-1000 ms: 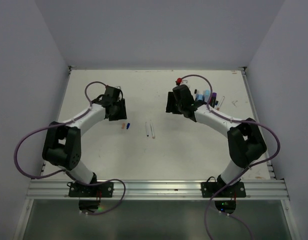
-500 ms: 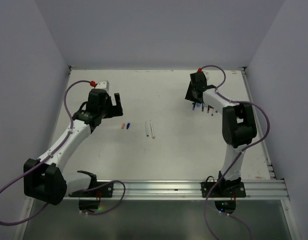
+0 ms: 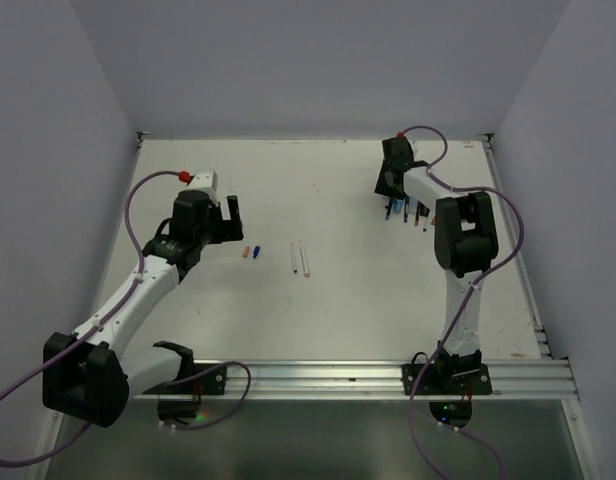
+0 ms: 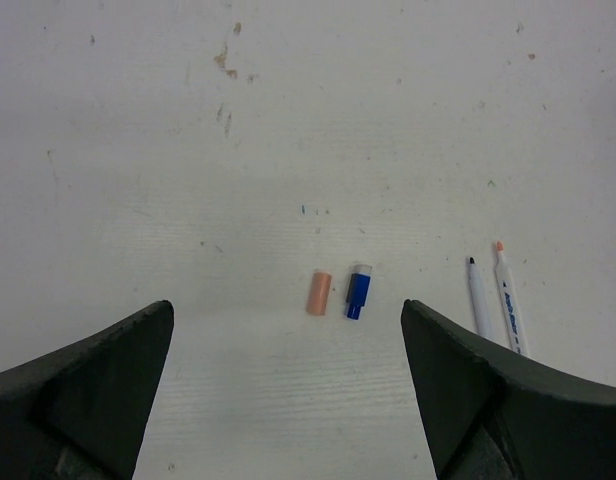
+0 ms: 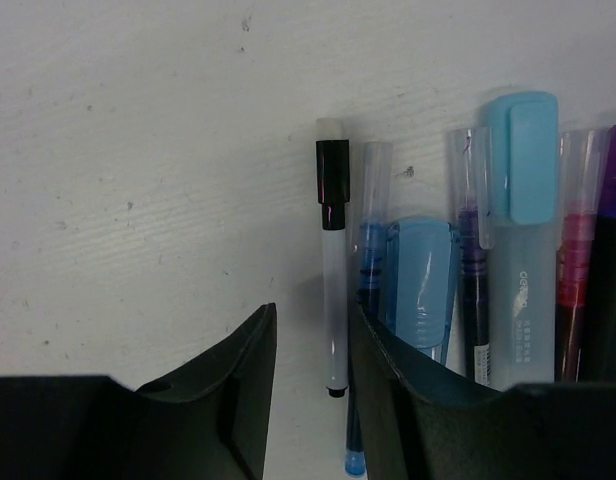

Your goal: Open the pen caps

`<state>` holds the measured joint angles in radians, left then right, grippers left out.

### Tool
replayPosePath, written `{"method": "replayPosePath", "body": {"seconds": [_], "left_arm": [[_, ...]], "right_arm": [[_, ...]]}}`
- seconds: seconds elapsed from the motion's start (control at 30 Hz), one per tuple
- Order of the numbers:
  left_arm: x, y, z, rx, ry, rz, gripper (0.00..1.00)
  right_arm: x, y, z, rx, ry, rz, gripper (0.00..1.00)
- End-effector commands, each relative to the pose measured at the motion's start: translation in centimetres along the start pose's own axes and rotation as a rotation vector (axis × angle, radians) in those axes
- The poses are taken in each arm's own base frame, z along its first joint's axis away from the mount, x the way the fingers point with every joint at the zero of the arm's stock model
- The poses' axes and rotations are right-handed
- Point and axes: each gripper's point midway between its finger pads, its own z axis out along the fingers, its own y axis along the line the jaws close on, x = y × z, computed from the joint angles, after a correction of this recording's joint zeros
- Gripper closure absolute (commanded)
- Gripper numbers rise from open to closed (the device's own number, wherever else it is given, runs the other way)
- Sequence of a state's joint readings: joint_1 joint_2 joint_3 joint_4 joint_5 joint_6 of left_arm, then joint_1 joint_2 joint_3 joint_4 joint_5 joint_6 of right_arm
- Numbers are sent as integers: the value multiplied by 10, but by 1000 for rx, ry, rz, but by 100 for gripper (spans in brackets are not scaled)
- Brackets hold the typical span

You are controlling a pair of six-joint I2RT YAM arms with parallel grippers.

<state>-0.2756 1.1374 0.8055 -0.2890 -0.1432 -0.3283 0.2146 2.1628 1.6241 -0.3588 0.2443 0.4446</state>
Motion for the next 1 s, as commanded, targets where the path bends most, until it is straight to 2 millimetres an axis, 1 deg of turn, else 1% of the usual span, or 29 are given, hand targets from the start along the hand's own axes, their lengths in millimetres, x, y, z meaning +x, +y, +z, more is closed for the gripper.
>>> {"method": "replayPosePath", "body": {"seconds": [0.0, 0.2, 0.23, 0.3, 0.33, 0.37, 0.4, 0.43, 0.47, 0.5, 0.53, 0.57, 0.6, 0.63, 0.67, 0.7, 0.73, 0.77, 0.8, 0.83, 0.87, 0.9, 0.93, 0.97], "left_arm": [[-18, -1, 0, 11, -76, 8, 2], [-19, -7, -1, 41, -74, 4, 2], [-21, -9, -2, 53, -77, 0, 2], [-24, -12, -4, 70, -85, -4, 2], [-25, -16, -4, 89, -86, -11, 2], [-27, -19, -5, 101, -89, -16, 2], [-28, -23, -6, 124, -89, -20, 2], [-32, -27, -8, 139, -95, -32, 2], [-33, -30, -8, 155, -96, -39, 2], [-37, -34, -8, 171, -106, -49, 2], [-40, -43, -11, 215, -104, -70, 2], [-43, -47, -12, 236, -107, -85, 2], [-46, -52, -12, 258, -111, -102, 2], [-48, -62, -14, 308, -104, -132, 2], [-50, -68, -15, 336, -99, -149, 2], [-53, -75, -14, 364, -99, -166, 2], [-57, -85, -18, 416, -89, -198, 2], [-59, -91, -16, 443, -85, -212, 2], [-62, -95, -17, 464, -87, -226, 2], [-66, -102, -20, 495, -82, -253, 3], [-68, -106, -21, 511, -84, -263, 3], [-71, -109, -20, 523, -91, -271, 4], [-74, -112, -21, 528, -88, -290, 5], [-80, -119, -21, 551, -109, -291, 6]], "right_arm": [[-3, 1, 5, 8, 13, -15, 62], [6, 1, 15, 9, 46, -22, 65], [10, 2, 18, 5, 59, -26, 66], [15, 2, 20, 4, 74, -35, 70], [14, 2, 20, -2, 74, -36, 81], [14, 5, 18, -17, 73, -41, 86], [18, 8, 17, -36, 77, -49, 90], [19, 10, 14, -59, 76, -50, 99], [13, 23, 1, -119, 60, -57, 100], [18, 27, -1, -151, 52, -62, 100], [18, 39, -11, -194, 34, -71, 100], [10, 52, -28, -253, -3, -80, 100], [16, 58, -35, -286, -21, -92, 100], [22, 74, -47, -324, -33, -124, 100], [24, 82, -58, -347, -51, -151, 100], [21, 90, -79, -384, -95, -166, 100], [31, 108, -95, -433, -106, -198, 100], [43, 112, -105, -457, -103, -216, 100], [34, 124, -130, -509, -166, -214, 100], [43, 138, -147, -555, -180, -237, 100], [53, 146, -160, -596, -178, -261, 100], [51, 152, -178, -641, -228, -262, 100], [64, 163, -194, -691, -229, -286, 100], [68, 168, -204, -725, -237, -293, 100]]}}
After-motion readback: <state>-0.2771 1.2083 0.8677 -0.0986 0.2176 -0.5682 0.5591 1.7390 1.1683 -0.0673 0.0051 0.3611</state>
